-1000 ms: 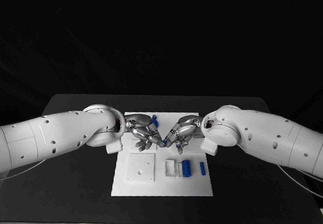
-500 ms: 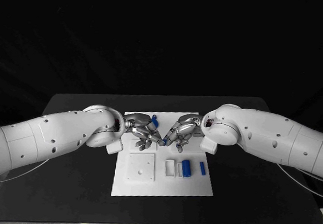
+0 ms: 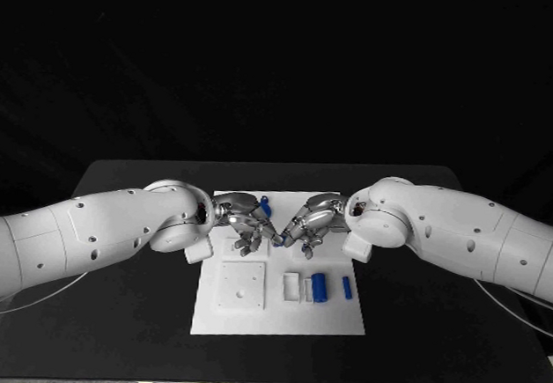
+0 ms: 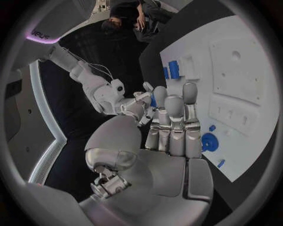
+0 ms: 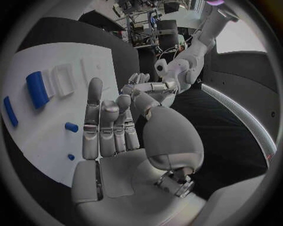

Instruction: Assemble the parts on the task board

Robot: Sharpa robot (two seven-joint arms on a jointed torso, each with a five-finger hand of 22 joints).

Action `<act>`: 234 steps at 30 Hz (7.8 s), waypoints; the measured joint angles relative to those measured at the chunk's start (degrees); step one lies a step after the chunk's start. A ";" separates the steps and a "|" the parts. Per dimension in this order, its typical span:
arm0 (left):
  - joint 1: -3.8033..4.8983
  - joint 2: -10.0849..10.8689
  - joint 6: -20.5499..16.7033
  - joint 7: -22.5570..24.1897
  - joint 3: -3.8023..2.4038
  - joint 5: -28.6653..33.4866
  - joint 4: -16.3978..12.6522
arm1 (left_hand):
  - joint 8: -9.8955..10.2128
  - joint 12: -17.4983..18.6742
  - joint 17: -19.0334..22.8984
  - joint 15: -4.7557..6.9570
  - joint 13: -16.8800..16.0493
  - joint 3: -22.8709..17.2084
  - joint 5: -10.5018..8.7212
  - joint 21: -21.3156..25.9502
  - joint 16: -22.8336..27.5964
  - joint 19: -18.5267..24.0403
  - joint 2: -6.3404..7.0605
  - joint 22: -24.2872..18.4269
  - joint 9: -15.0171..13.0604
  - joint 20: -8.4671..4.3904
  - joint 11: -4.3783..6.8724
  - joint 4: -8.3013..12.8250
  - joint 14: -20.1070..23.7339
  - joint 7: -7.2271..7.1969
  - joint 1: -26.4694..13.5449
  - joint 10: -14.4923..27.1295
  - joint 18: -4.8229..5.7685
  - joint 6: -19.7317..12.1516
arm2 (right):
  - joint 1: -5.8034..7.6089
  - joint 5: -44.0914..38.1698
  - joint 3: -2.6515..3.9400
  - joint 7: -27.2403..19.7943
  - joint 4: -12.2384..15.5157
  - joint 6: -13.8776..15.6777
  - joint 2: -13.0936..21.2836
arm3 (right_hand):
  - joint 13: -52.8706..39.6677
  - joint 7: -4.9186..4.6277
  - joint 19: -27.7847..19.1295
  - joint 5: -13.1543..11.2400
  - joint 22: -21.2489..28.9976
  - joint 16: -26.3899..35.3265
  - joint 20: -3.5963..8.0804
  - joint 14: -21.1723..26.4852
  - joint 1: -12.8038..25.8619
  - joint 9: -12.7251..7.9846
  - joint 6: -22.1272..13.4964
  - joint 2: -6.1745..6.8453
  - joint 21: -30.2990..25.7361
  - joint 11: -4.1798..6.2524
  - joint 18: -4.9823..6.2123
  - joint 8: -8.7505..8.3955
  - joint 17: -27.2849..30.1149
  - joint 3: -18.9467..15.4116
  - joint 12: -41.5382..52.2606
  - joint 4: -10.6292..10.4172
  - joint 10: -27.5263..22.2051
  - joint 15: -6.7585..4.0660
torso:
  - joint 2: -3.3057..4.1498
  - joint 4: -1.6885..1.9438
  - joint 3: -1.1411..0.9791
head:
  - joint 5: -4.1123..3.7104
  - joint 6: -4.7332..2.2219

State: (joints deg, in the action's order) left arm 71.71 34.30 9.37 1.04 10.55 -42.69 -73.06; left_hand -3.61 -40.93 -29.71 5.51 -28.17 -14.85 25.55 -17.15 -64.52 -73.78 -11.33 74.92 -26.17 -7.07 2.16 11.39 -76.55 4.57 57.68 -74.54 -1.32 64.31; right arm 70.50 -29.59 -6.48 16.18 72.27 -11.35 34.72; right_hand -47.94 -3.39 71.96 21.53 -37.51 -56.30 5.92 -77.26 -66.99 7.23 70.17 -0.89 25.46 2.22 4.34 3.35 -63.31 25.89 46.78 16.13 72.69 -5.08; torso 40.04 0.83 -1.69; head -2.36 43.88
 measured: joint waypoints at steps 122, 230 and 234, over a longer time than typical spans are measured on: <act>0.41 -12.26 -2.42 -28.77 3.08 -13.65 17.36 | 0.25 4.32 -10.94 0.92 -1.76 -1.49 9.35 -4.02 -0.67 -2.18 4.17 -0.02 -8.60 0.12 1.35 -0.34 -5.68 -0.72 -3.93 -8.91 -0.44 6.68 | 4.47 -0.80 4.86 -27.15 -7.97 19.65 4.27 | 44.57 -5.71 -32.74 7.12 34.36 52.43 -14.53 14.97 0.69 -3.57 -12.30 -1.73 -22.14 -10.71 -3.54 0.43 59.78 -25.20 -43.10 -8.67 -10.96 13.50 | 0.06 -0.04 0.05 | 1.40 1.59; -4.04 -7.75 -23.92 -23.47 3.08 -19.16 9.42 | 0.10 3.75 -10.62 0.80 -5.22 -2.84 7.31 -5.34 -2.50 -1.76 6.11 0.02 -4.68 0.11 1.18 -1.67 -5.75 -1.74 -1.97 -9.20 -0.42 7.67 | 4.33 -1.33 4.85 -25.98 -7.91 19.60 4.44 | 44.55 -5.53 -32.75 8.65 34.35 52.43 -14.52 14.97 1.45 -3.55 -12.10 -0.98 -22.14 -10.51 -3.54 0.43 59.76 -23.34 -43.10 -9.74 -10.74 13.50 | 0.01 0.04 0.03 | 0.86 2.50; -4.45 -7.57 -24.71 -23.32 3.09 -20.04 9.14 | 0.11 3.75 -10.62 0.80 -5.22 -2.83 7.23 -5.34 -2.49 -1.76 6.11 0.01 -4.54 0.11 1.18 -1.67 -5.75 -1.75 -1.97 -9.20 -0.42 7.68 | 4.31 -1.33 4.85 -25.96 -7.95 19.57 4.46 | 44.55 -5.53 -32.75 8.65 34.34 52.43 -14.52 14.97 1.45 -3.55 -12.10 -0.98 -22.14 -10.50 -3.54 0.43 59.76 -23.41 -43.10 -9.81 -10.74 13.50 | 0.01 0.02 0.03 | 0.90 2.62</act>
State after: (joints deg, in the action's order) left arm 67.26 26.73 -15.34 -22.28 13.63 -62.73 -63.92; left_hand -3.50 -37.18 -40.32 6.31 -33.39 -17.68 32.78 -22.48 -67.01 -75.54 -5.21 74.93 -30.71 -6.96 3.34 9.73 -82.31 2.82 55.72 -83.74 -1.74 71.99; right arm 74.81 -30.92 -1.63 -9.78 64.32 8.22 39.18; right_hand -3.38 -8.91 39.21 30.18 -3.16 -3.87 -8.60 -62.29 -65.54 3.67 58.07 -1.87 3.31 -8.28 0.80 3.77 -3.54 2.48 3.68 6.32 61.94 8.42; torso 40.05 0.85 -1.66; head -1.46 46.50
